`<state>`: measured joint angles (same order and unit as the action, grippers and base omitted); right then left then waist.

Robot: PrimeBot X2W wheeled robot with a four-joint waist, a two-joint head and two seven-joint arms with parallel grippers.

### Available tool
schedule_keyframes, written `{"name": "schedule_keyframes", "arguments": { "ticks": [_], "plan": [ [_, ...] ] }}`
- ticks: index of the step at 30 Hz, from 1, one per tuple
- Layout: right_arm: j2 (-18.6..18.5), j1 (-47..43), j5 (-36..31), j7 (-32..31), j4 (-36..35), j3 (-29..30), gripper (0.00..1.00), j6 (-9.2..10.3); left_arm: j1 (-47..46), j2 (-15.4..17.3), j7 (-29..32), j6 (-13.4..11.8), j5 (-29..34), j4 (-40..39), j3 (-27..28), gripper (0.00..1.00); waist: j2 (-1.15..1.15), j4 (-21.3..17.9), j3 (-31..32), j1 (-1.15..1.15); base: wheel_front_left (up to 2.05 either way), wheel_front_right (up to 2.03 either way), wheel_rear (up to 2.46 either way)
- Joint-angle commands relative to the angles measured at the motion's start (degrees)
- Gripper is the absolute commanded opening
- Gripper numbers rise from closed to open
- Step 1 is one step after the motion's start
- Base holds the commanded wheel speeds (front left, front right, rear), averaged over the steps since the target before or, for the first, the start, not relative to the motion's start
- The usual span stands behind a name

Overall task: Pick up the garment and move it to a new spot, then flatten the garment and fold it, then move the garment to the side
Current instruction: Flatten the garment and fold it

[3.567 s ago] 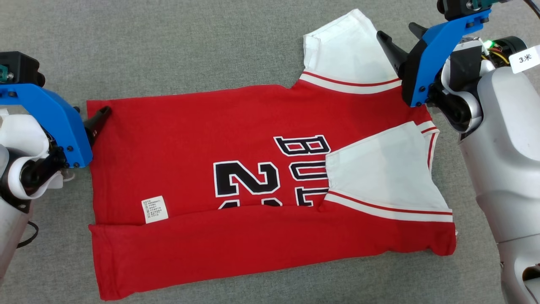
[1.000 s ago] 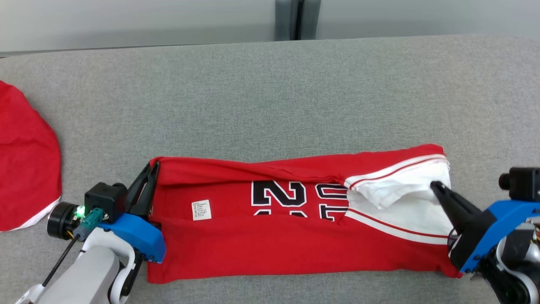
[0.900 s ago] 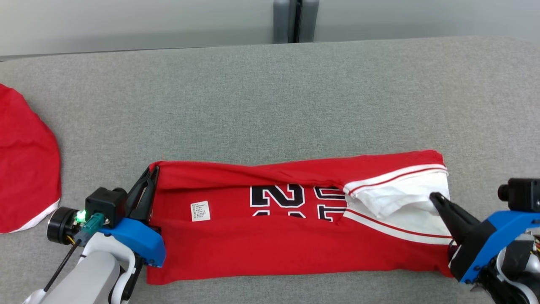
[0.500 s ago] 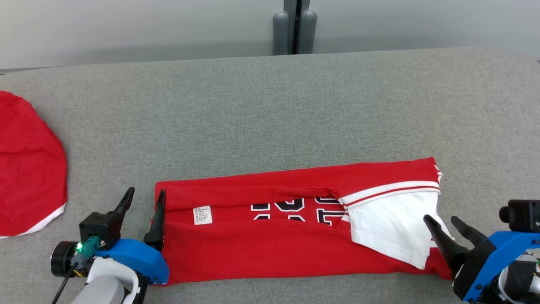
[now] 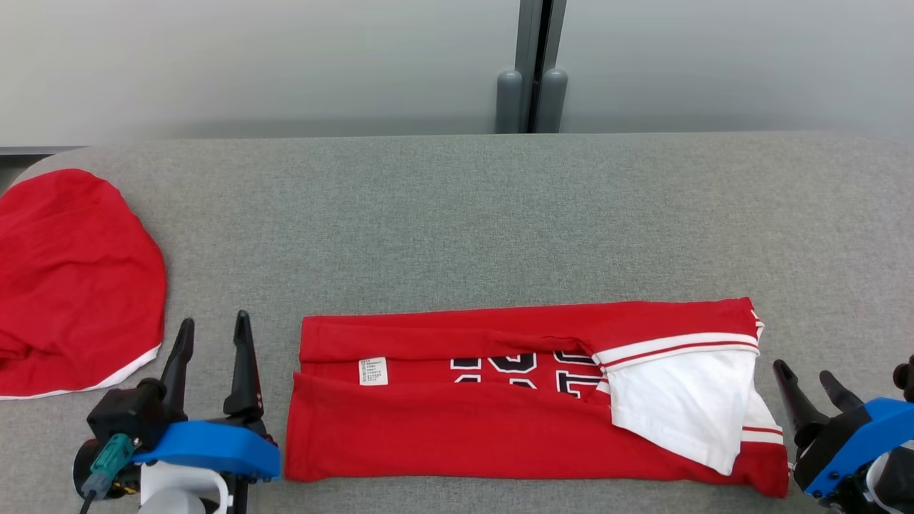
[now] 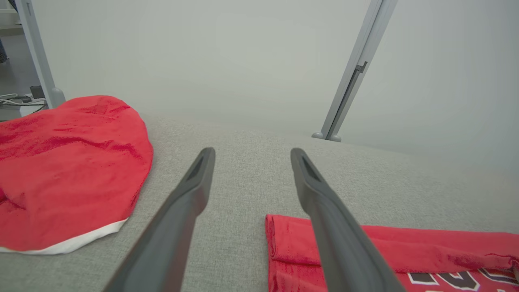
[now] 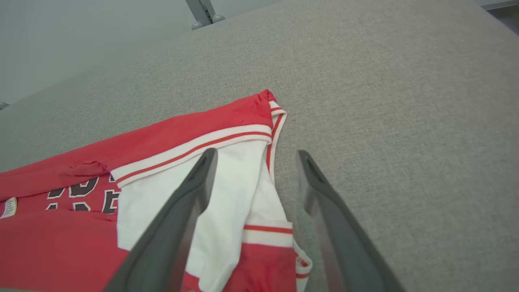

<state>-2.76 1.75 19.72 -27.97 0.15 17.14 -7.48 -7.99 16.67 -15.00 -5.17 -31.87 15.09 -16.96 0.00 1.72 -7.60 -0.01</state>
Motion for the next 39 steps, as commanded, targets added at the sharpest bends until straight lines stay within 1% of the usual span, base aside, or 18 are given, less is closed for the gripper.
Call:
{"name": "schedule_keyframes", "arguments": {
  "ticks": [1,8,13,19,23,25,26,28,29,31,34,39],
  "plan": [
    [-0.21,1.23,-0.83,1.08,1.61,0.07,1.00,-0.03,1.15,-0.92,-0.23,0.85,0.72,0.54,1.32,1.00,0.00,0.06,0.35,0.01,0.00,0.00,0.00],
    [-0.20,5.13,-3.27,2.95,11.27,0.00,1.00,-0.03,2.58,-3.53,-0.24,3.69,3.50,2.91,5.55,1.00,0.00,0.38,0.61,0.01,0.00,0.00,0.00],
    [-0.22,8.75,-4.14,3.51,17.59,-0.59,1.00,-0.03,2.16,-4.92,-0.24,4.88,4.82,3.91,7.27,1.00,0.00,0.83,-0.30,0.01,0.00,0.00,0.00],
    [-0.21,13.32,-6.42,4.46,24.62,-0.94,1.00,-0.03,0.57,-5.75,-0.24,6.55,5.89,4.76,8.69,1.00,0.00,1.24,-2.18,0.01,0.00,0.00,0.00],
    [-0.14,14.47,-8.50,4.43,29.41,-1.77,1.00,-0.03,-0.42,-6.02,-0.24,6.94,6.83,5.37,9.10,1.00,0.00,1.57,-2.77,0.01,0.00,0.00,0.00],
    [0.04,14.46,-8.24,3.74,31.70,-2.51,1.00,-0.03,-1.06,-5.96,-0.24,7.07,7.25,5.62,9.30,1.00,0.00,1.67,-2.86,0.01,0.00,0.00,0.00],
    [0.21,14.52,-7.37,3.60,32.71,-3.14,0.90,-0.03,-1.23,-5.92,-0.24,7.07,7.42,5.76,9.44,1.00,0.00,1.63,-2.91,0.01,0.00,0.00,0.00],
    [0.62,14.86,-5.98,3.44,34.17,-4.67,0.19,-0.10,-1.54,-5.72,-0.24,7.16,7.57,6.10,9.76,1.00,0.00,1.43,-2.85,0.01,0.00,0.00,0.00],
    [0.74,14.97,-5.65,3.64,34.65,-5.33,0.00,-0.10,-1.72,-5.61,-0.24,7.22,7.66,6.18,9.95,1.00,0.00,1.30,-2.78,0.01,0.00,0.00,0.00],
    [0.72,14.96,-5.53,4.14,35.12,-5.73,0.00,-0.11,-1.83,-5.56,-0.24,7.19,7.72,6.29,10.15,1.00,0.00,0.95,-2.57,0.01,0.00,0.00,0.00],
    [0.19,15.28,-6.40,5.37,34.82,-4.84,0.00,-0.03,-1.64,-5.52,-0.24,7.23,7.89,6.53,10.37,1.00,0.00,0.45,-2.12,0.01,0.00,0.00,0.00],
    [-0.41,15.40,-9.42,7.81,30.97,-0.24,0.00,0.02,-1.15,-5.60,-0.24,7.39,8.07,7.07,10.47,1.00,0.00,-0.18,-1.10,0.01,0.00,0.00,0.00]
  ]
}}
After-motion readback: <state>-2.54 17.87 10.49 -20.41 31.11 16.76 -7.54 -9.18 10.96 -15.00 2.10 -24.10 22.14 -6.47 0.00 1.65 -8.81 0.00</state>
